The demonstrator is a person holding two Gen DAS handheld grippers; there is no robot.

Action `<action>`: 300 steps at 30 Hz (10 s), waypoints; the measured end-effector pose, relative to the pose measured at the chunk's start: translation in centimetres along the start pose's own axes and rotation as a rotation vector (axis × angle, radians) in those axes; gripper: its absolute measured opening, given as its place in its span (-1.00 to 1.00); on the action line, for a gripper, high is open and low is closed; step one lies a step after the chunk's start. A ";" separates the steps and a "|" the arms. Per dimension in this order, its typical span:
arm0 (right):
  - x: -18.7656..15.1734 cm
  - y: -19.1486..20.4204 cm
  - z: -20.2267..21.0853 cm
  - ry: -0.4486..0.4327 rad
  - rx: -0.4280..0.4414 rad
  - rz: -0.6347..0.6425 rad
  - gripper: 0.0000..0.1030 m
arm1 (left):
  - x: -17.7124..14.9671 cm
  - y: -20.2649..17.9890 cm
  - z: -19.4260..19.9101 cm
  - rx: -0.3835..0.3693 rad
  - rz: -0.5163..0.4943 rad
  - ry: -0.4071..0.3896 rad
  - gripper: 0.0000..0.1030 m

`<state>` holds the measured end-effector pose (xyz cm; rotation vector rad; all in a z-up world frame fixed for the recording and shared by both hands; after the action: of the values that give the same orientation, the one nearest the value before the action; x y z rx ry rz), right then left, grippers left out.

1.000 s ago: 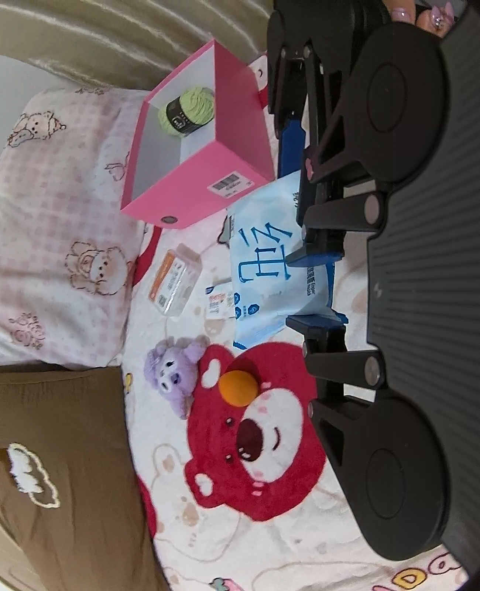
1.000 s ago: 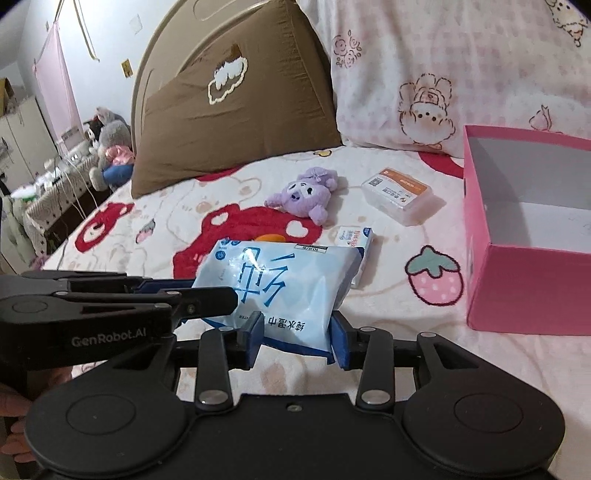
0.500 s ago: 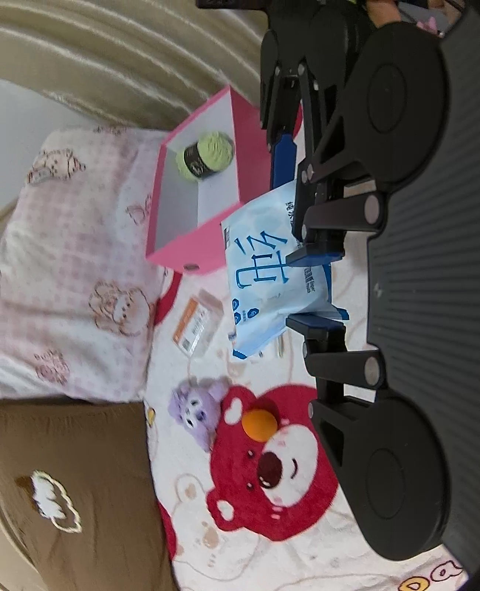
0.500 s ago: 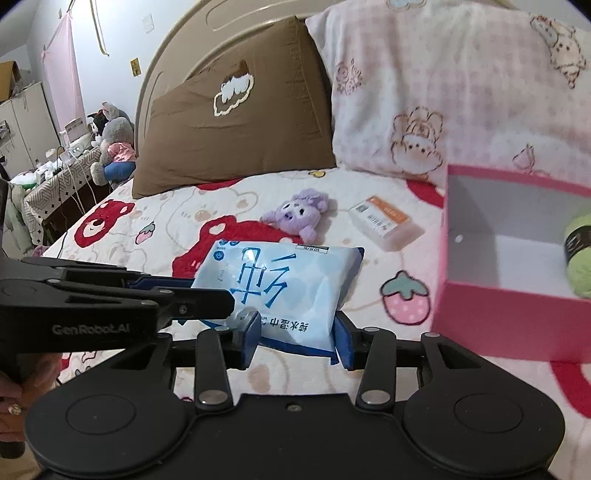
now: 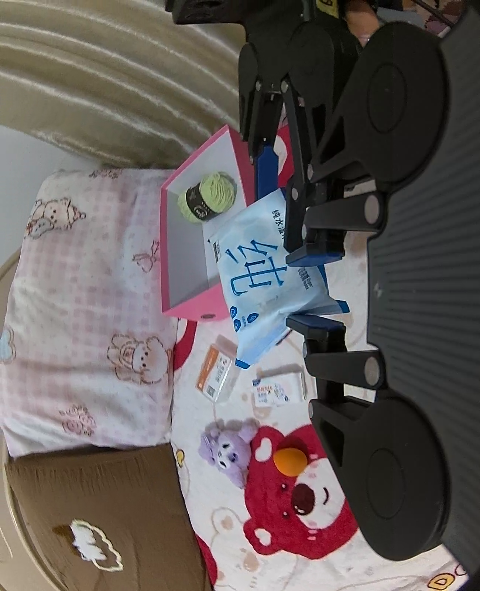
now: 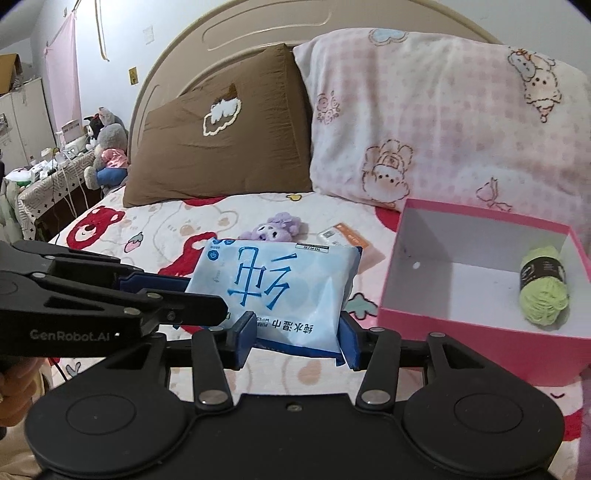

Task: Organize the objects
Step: 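Lift the wet-wipe pack with the left gripper toward the pink box, then carry the wet-wipe pack over the pink box and lower it inside, then set the wet-wipe pack beside the yarn and open the left gripper, then withdraw the left tool up out of the pink box, then move the left tool toward the small white tissue pack, then close the left gripper on the white tissue pack, then lift the white tissue pack with the left gripper toward the pink box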

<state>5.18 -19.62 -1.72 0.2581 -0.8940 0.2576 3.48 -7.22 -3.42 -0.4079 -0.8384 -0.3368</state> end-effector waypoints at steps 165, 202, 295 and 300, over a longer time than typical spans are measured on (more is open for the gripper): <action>5.8 -4.7 0.9 0.197 0.103 0.208 0.37 | 7.4 5.9 -4.6 0.086 0.103 0.269 0.22; -0.9 4.2 -16.5 0.155 0.119 0.254 0.40 | -1.2 15.0 -11.0 0.027 0.304 0.062 0.33; -5.0 3.5 -21.5 0.197 -0.003 0.176 0.22 | -4.2 15.3 -18.6 -0.024 0.407 0.214 -0.51; -5.2 3.3 -21.1 0.190 -0.012 0.182 0.04 | -4.3 15.0 -18.4 -0.008 0.387 0.224 -0.50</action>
<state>16.42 -10.25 -18.15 0.1380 -0.7306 0.4383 19.26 -2.38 -20.99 -0.5192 -0.5246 -0.0249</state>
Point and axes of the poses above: each gripper's, at about its wrist camera, not at the fingertips, and z roughly against the way its jaws point, y to its left, x to its top, the point moved 6 cm from there along -z, roughly the way its jaws point, and after that the axes turned 1 degree about -y, right-handed, at the moved point
